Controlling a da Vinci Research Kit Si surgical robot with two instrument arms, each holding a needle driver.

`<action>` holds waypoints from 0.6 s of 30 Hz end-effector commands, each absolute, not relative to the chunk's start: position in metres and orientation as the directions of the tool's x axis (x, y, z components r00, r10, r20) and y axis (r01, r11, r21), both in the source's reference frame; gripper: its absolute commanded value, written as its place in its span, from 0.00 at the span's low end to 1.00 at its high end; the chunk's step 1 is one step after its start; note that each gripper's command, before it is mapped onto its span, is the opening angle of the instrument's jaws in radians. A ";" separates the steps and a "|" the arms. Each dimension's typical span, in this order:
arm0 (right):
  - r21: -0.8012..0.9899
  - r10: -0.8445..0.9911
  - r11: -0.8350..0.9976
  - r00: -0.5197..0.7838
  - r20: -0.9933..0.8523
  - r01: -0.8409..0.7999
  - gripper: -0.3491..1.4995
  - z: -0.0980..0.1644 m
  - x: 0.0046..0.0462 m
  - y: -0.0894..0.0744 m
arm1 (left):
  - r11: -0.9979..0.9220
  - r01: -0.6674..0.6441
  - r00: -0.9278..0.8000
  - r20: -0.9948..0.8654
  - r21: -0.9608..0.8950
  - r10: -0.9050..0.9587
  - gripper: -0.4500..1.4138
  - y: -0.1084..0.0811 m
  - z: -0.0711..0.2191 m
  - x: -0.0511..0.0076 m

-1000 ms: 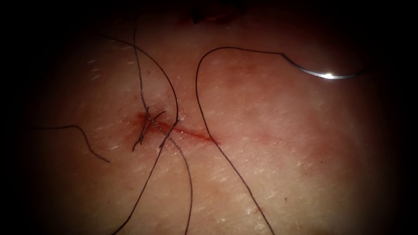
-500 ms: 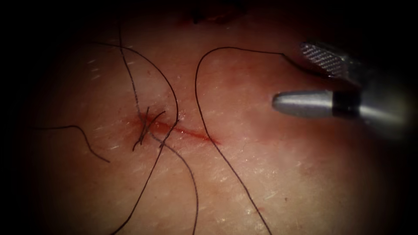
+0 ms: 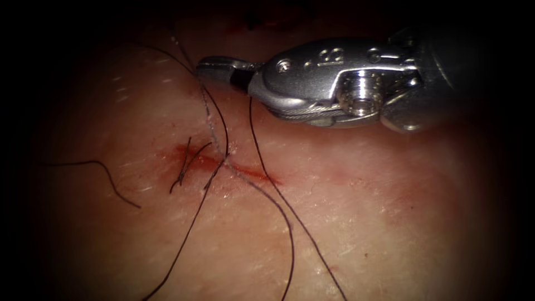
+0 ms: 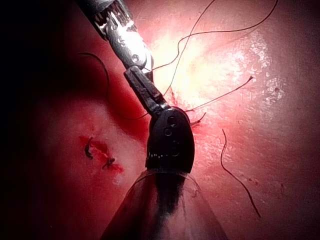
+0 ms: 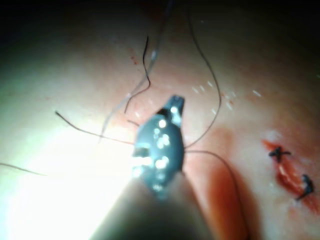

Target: Wound Closure

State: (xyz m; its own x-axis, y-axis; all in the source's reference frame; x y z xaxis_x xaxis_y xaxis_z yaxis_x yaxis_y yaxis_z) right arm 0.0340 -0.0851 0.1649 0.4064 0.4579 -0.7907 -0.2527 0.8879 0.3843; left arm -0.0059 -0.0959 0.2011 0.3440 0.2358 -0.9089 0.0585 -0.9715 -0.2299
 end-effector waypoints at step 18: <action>0.389 0.464 0.885 0.411 -0.785 -0.255 0.00 0.174 0.0444 -0.091 | -0.966 -0.035 0.444 -0.870 -0.256 0.215 0.00 -0.106 0.199 -0.0095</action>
